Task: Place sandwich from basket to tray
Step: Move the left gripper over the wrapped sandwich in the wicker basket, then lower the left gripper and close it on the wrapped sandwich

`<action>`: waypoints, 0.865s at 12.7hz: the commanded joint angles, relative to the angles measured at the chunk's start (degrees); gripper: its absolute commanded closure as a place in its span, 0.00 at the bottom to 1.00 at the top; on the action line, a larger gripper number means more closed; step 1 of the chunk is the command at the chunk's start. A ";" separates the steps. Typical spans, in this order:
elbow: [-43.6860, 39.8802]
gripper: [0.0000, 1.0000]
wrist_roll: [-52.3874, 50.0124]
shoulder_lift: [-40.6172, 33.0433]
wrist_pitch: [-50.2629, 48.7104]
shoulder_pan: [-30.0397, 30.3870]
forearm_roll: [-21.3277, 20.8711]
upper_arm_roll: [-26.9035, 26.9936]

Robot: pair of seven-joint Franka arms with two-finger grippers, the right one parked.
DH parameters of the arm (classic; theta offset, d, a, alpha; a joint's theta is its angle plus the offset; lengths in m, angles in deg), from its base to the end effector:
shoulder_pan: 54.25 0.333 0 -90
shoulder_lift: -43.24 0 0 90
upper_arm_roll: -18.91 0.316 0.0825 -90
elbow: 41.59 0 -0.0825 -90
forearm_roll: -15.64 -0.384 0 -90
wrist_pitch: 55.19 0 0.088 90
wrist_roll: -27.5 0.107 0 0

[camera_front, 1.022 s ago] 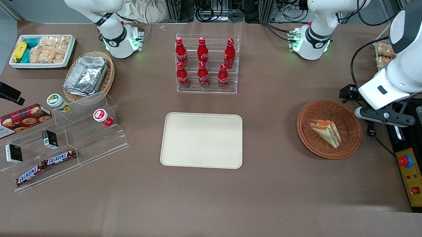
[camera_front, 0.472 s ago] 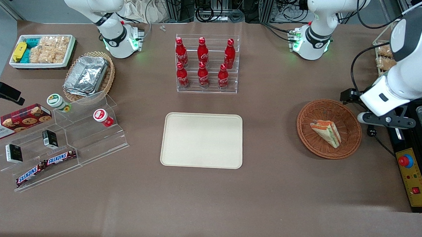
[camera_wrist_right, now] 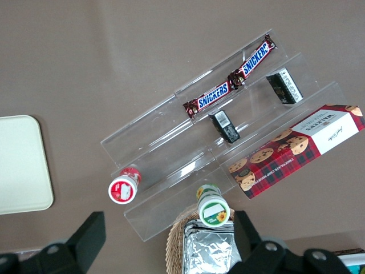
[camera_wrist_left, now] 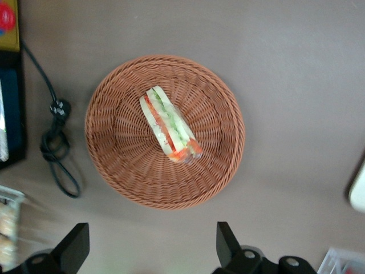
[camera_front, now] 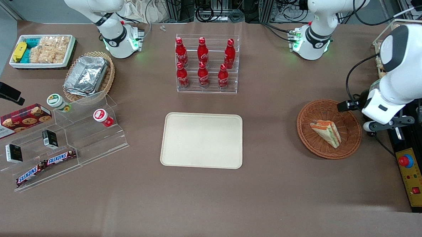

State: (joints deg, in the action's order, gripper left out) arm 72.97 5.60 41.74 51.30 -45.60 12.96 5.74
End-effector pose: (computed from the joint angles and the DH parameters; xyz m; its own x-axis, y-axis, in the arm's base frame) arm 0.5337 -0.0393 0.4599 0.9539 0.2866 -0.0889 0.2790 -0.9562 -0.0885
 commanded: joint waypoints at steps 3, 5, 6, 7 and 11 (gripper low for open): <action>11.72 0.00 -22.44 0.44 14.78 1.98 0.40 0.16; 11.73 0.00 -28.52 3.24 16.82 2.41 0.22 0.24; 11.73 0.00 -34.03 4.82 18.65 2.50 0.13 0.24; 11.73 0.00 -38.79 6.58 20.06 2.42 -0.22 0.24; 11.91 0.00 -42.26 9.93 21.21 2.77 -0.31 0.33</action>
State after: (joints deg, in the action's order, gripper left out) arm 84.69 -34.37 50.92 71.36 -43.30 13.03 6.13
